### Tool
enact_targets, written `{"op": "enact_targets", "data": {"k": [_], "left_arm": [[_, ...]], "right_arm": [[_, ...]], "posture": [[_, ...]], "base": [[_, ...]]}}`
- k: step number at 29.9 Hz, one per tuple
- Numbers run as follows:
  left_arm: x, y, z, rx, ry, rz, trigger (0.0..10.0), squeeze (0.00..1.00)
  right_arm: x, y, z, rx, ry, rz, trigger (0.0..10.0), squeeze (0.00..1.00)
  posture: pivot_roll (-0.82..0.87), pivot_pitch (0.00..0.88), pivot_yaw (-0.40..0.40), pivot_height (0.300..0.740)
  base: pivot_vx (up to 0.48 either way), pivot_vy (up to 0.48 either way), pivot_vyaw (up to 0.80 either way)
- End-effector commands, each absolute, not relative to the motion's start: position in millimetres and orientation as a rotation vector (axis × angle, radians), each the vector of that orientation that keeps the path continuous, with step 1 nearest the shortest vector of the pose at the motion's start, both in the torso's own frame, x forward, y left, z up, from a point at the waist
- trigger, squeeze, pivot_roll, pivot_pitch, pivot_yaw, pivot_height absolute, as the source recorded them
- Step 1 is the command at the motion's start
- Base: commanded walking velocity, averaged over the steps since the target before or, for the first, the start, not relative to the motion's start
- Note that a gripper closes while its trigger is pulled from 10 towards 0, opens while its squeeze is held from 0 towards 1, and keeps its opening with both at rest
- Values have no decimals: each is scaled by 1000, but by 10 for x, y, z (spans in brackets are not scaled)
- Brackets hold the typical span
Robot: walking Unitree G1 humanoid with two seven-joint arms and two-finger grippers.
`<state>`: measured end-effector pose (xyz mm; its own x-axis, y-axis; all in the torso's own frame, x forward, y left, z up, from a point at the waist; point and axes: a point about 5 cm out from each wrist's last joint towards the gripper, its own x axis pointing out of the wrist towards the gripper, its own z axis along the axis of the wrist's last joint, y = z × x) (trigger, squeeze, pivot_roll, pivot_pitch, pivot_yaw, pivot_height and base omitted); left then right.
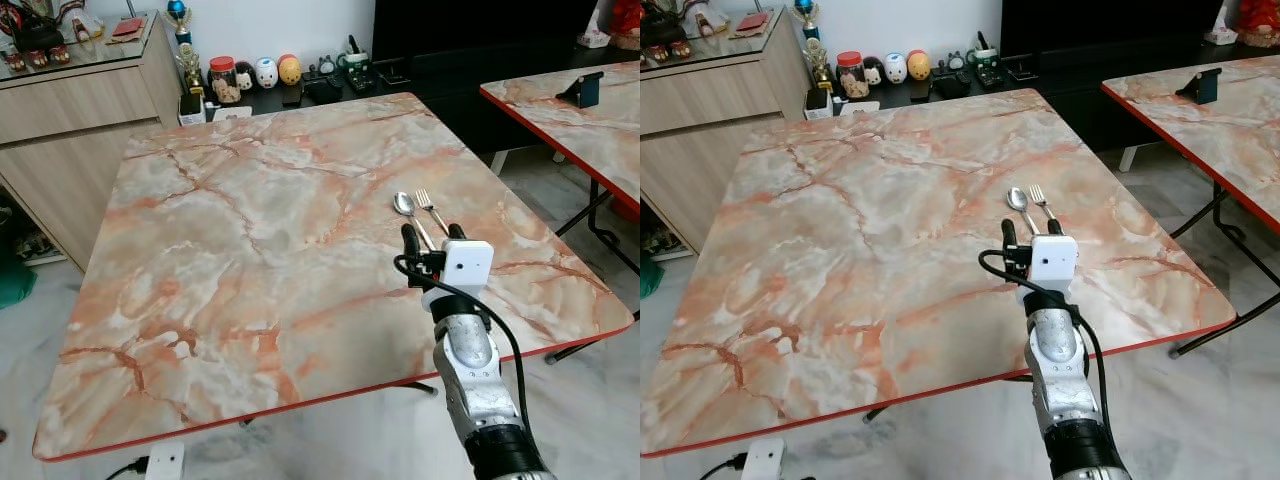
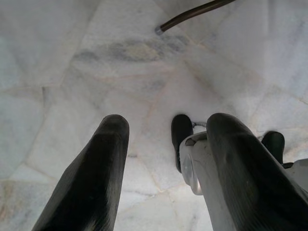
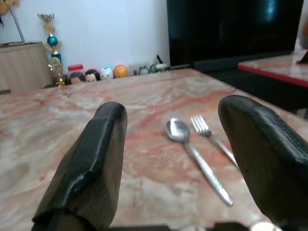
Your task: Setting the table
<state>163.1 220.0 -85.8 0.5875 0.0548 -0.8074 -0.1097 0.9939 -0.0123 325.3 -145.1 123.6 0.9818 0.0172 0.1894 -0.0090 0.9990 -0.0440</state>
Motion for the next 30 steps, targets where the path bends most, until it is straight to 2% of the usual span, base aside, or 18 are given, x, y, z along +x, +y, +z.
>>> {"op": "enact_targets", "data": {"k": [1, 18, 26, 30], "left_arm": [[1577, 2237, -875, -80, 955, 119, 10000, 0], [1588, 2237, -869, -80, 943, 130, 10000, 0], [1588, 2283, -852, -107, 888, 259, 10000, 0], [1592, 2281, -850, -109, 884, 256, 10000, 0]], "right_arm": [[3265, -1434, 1253, -34, -195, 17, 10000, 0], [3267, -1449, 1249, -36, -193, 14, 10000, 0], [3270, -1448, 1250, -35, -192, 14, 10000, 0], [3272, -1452, 1251, -36, -191, 13, 10000, 0]], "posture": [[-92, 0, 86, 740], [-91, 0, 82, 740], [-86, 0, 79, 740], [-84, 0, 79, 740]], "base": [[0, 0, 0], [0, 0, 0], [0, 0, 0], [0, 0, 0]]}}
